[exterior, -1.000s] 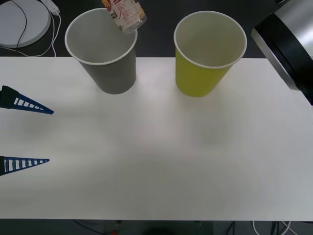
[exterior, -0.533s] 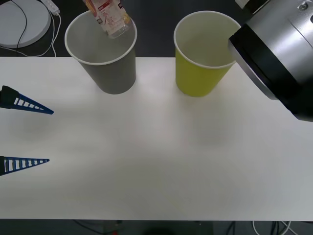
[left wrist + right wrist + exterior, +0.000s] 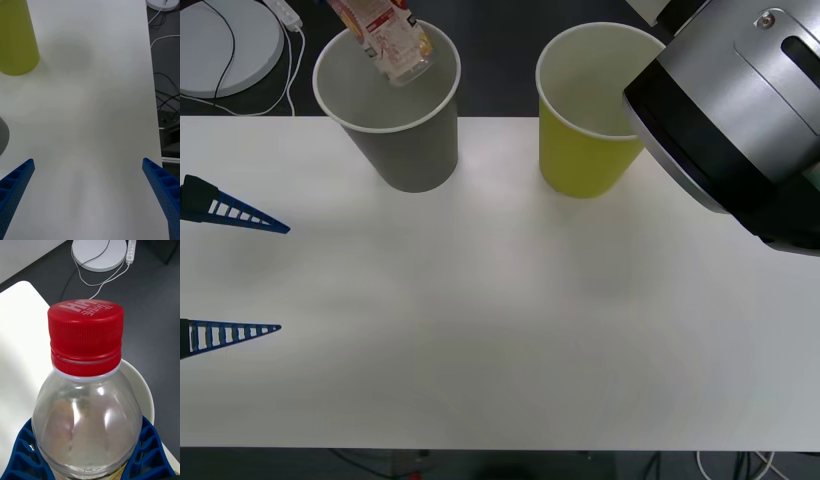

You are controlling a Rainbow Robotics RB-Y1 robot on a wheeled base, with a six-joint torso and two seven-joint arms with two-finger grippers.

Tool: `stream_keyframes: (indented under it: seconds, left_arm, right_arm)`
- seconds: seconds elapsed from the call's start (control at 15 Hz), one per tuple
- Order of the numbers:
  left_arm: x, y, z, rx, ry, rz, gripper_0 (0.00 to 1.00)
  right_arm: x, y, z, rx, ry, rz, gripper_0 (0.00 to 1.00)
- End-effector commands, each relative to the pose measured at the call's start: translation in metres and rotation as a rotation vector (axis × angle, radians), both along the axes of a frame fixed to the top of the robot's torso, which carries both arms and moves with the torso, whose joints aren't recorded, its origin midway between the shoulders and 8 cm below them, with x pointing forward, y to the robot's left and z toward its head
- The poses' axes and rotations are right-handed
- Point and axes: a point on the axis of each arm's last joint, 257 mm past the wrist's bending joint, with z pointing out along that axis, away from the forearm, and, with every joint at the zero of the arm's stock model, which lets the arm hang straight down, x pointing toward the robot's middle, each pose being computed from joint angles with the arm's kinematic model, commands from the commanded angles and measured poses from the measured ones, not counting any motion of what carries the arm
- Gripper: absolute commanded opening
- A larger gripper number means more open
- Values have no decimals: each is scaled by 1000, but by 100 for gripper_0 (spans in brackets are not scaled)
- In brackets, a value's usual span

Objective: Put the can into the green bin and the plastic bottle into the gray bin

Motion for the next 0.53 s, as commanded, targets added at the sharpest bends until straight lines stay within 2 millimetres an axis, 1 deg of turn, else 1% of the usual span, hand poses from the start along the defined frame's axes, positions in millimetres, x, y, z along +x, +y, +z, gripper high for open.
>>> stream_keyframes:
  seconds: [0.07,0.13,0.2,0.53]
  left_arm:
    - [0,0,0,0,0,0,100]
    - [0,0,0,0,0,0,100]
    - [0,0,0,0,0,0,100]
    - [0,0,0,0,0,0,100]
  right_arm:
    - [1,-1,2,-3,-8,-2,45]
    - [2,-2,3,-7,-12,-5,88]
    - [3,-3,3,-9,-14,-8,100]
    - [3,-3,3,-14,-18,-5,100]
